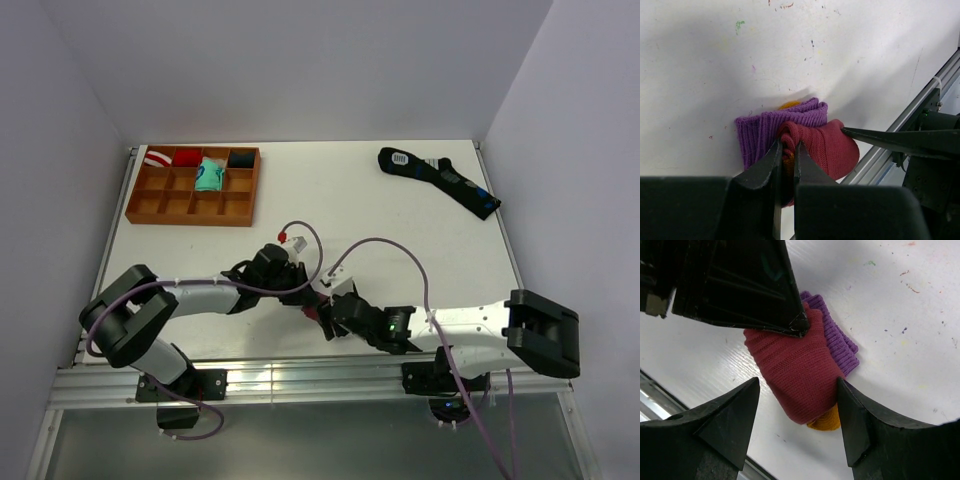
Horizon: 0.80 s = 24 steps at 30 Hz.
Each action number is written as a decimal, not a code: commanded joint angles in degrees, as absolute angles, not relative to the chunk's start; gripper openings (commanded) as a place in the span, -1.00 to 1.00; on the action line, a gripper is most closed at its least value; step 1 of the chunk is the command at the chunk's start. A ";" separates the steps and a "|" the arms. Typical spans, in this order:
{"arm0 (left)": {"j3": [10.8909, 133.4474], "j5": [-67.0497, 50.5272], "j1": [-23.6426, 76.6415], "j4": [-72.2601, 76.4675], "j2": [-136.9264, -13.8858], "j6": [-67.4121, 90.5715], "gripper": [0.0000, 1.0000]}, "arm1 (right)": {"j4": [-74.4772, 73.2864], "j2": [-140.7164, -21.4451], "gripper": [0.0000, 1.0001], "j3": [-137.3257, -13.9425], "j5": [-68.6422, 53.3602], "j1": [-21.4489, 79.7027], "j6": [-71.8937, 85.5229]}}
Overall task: Roll the socks
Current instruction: Roll the sock at the center of the board.
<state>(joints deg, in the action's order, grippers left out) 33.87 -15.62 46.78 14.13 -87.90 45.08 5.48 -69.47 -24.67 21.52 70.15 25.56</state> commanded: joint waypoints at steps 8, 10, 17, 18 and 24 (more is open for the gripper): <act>34.80 -19.95 43.68 6.15 -91.41 42.80 -0.99 | 2.20 -77.78 0.40 -30.67 25.75 74.88 27.15; 35.42 -20.39 43.16 5.63 -91.67 42.98 -0.99 | 1.76 -78.48 0.40 -30.85 26.27 75.14 27.33; 37.44 -21.80 41.75 3.69 -93.51 42.63 -0.99 | 1.58 -78.84 0.40 -30.85 26.19 75.76 28.47; 38.05 -21.88 41.57 3.26 -93.86 42.71 -0.99 | 1.50 -79.01 0.40 -30.85 26.02 75.85 28.56; 40.43 -22.76 40.52 0.88 -96.33 43.07 -0.99 | 1.41 -79.89 0.39 -31.20 25.84 76.02 29.35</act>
<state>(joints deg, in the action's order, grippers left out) 39.86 -26.30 41.19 7.53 -93.45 45.12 1.80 -78.50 -29.67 28.36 74.83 26.44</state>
